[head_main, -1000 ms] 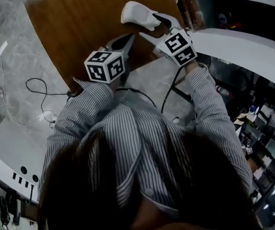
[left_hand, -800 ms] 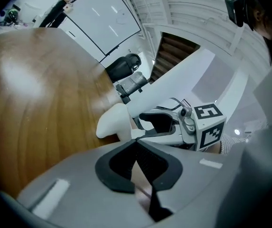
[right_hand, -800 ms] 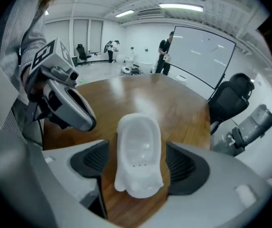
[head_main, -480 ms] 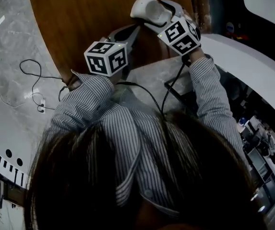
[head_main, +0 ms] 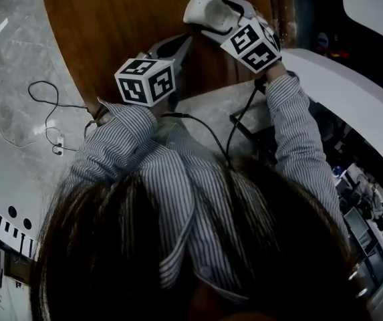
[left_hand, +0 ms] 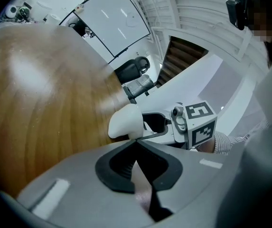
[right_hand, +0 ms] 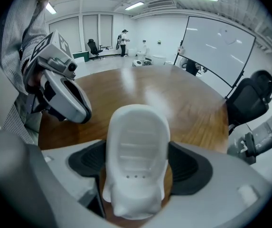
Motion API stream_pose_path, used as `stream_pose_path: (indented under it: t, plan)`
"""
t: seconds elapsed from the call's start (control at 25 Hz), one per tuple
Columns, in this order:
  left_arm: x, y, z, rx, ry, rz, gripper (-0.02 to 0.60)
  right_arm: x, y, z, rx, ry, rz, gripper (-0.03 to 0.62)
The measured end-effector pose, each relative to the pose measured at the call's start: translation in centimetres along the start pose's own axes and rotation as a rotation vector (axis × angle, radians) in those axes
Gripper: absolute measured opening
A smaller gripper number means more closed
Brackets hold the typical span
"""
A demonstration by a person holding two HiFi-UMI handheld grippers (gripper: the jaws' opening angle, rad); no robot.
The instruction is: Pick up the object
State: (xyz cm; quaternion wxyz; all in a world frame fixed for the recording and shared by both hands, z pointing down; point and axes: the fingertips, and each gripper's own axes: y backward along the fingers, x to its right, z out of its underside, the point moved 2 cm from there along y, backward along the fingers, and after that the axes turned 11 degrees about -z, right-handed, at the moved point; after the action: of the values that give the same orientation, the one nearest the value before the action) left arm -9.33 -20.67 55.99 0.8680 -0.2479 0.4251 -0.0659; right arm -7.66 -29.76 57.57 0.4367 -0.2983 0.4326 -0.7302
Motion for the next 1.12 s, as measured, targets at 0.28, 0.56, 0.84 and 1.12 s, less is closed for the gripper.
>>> stream_pose_path:
  t: [0.28,0.56,0.84,1.12]
  plan:
    - [-0.1,0.5,-0.3,-0.009,-0.012,-0.007,0.003,0.2,0.0,-0.3,-0.03,-0.018,0.038,0.399]
    - [-0.7,2.9,-2.7,0.032,-0.048,-0.024,0.003,-1.0,1.9,-1.4,0.072,-0.138,0.074,0.399]
    - [1.0,5.9,-6.1,0.079,-0.119,-0.01,0.003,-1.9,8.4,-4.0,0.389,-0.414,0.107,0.399]
    - [4.3,9.3,-7.5,0.098,-0.169,0.056,0.003,-5.8,14.0,-8.3,0.663,-0.53,0.101,0.399]
